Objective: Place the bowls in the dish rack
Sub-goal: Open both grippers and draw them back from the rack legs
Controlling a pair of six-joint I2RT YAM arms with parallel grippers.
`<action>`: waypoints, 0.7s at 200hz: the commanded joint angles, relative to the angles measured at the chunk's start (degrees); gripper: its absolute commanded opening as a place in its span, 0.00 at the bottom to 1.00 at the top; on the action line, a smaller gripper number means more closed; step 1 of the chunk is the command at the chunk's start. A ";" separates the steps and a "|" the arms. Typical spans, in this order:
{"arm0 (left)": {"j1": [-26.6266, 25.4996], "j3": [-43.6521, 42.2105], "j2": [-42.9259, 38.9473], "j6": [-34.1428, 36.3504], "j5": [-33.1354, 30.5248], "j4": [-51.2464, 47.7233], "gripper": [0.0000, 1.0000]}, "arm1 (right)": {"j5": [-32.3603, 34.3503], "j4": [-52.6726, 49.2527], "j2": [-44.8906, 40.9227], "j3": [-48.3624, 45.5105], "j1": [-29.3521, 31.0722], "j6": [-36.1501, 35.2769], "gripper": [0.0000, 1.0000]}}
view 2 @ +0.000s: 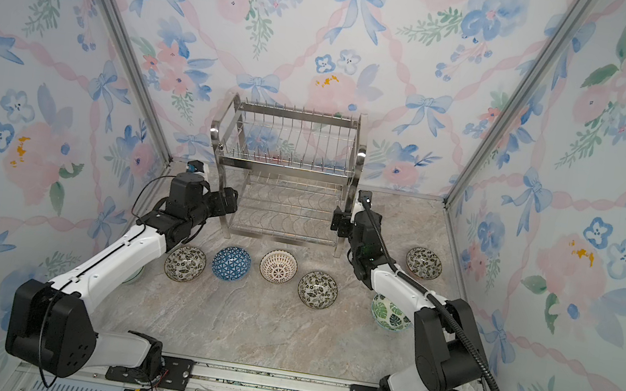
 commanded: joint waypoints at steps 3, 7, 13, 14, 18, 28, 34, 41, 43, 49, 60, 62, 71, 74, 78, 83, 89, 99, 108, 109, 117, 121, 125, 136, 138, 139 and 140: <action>-0.79 -1.79 -3.04 0.28 2.60 -2.72 0.98 | 0.04 -3.33 -2.91 -1.96 -0.22 0.40 0.96; -0.89 -2.08 -3.42 0.26 2.99 -2.90 0.98 | 0.05 -3.78 -3.34 -2.17 -0.21 0.45 0.97; -1.08 -2.48 -3.90 0.28 3.48 -3.07 0.98 | 0.04 -4.44 -3.91 -2.38 -0.14 0.56 0.97; -1.17 -2.54 -3.99 0.32 3.59 -3.12 0.98 | 0.05 -4.58 -4.02 -2.39 -0.09 0.58 0.97; -1.34 -2.74 -4.34 0.43 3.83 -3.32 0.98 | 0.00 -4.98 -4.47 -2.52 -0.05 0.53 0.97; -1.77 -3.08 -4.97 0.92 4.52 -4.09 0.98 | 0.07 -6.13 -5.52 -2.90 0.05 0.64 0.96; -2.03 -3.34 -5.43 1.31 4.90 -4.45 0.98 | 0.26 -6.82 -6.07 -3.18 0.15 1.05 0.97; -2.52 -3.75 -5.97 1.58 5.09 -4.65 0.98 | 0.39 -7.83 -6.77 -3.42 0.14 2.16 0.97; -2.68 -3.86 -6.17 1.64 5.21 -4.64 0.98 | 0.36 -7.95 -6.86 -3.35 0.18 2.35 0.97; -3.05 -4.24 -6.61 1.77 5.88 -4.62 0.98 | 0.47 -8.96 -7.40 -3.61 0.40 3.87 0.97; -3.75 -4.32 -7.12 2.07 7.23 -5.00 0.98 | 1.17 -10.49 -7.88 -3.85 1.07 6.16 0.96; -3.95 -4.29 -7.27 2.11 7.35 -5.14 0.98 | 1.41 -10.81 -7.95 -3.82 1.25 6.56 0.97; -4.77 -4.11 -7.64 2.46 7.52 -5.84 0.98 | 2.66 -11.94 -8.09 -3.87 2.36 7.43 0.96; -5.02 -4.06 -7.81 2.66 7.68 -5.95 0.98 | 3.07 -12.20 -8.09 -3.96 2.79 7.56 0.97; -5.30 -3.95 -8.02 3.00 7.99 -6.09 0.98 | 3.62 -12.70 -8.09 -3.97 3.32 7.67 0.97; -5.57 -3.78 -8.16 3.44 8.24 -6.45 0.98 | 4.48 -13.35 -8.09 -4.03 4.03 7.88 0.97; -5.72 -3.51 -8.43 3.69 8.32 -6.99 0.98 | 5.43 -14.26 -7.94 -4.13 4.75 8.55 0.97; -6.05 -3.46 -8.85 3.70 9.24 -7.35 0.98 | 6.20 -15.92 -7.62 -4.32 5.63 10.12 0.97; -6.26 -3.65 -9.36 4.06 10.07 -7.37 0.98 | 6.21 -17.17 -7.16 -4.33 6.17 11.83 0.96; -6.31 -3.65 -9.40 4.19 10.09 -7.42 0.98 | 6.21 -17.33 -7.10 -4.33 6.23 12.02 0.97; -6.69 -3.94 -9.87 4.58 10.08 -7.81 0.98 | 6.49 -18.63 -6.79 -4.37 6.67 13.75 0.97; -6.82 -4.21 -10.26 4.58 10.07 -7.80 0.98 | 6.55 -19.01 -6.69 -4.39 6.87 14.74 0.97; -7.02 -4.54 -10.52 4.43 10.08 -7.82 0.98 | 6.37 -19.13 -6.48 -4.58 7.02 15.55 0.97; -7.77 -5.38 -11.24 3.46 10.78 -7.75 0.98 | 6.30 -19.06 -6.21 -5.02 7.65 16.45 0.97; -7.97 -5.45 -11.27 3.23 11.05 -7.78 0.98 | 6.54 -18.99 -6.17 -5.14 7.75 16.49 0.96; -8.09 -5.48 -11.28 3.07 11.24 -7.76 0.98 | 6.68 -18.89 -6.17 -5.22 7.81 16.54 0.97; -8.19 -5.54 -11.28 2.95 11.38 -7.75 0.98 | 6.79 -18.89 -6.12 -5.21 7.89 16.61 0.97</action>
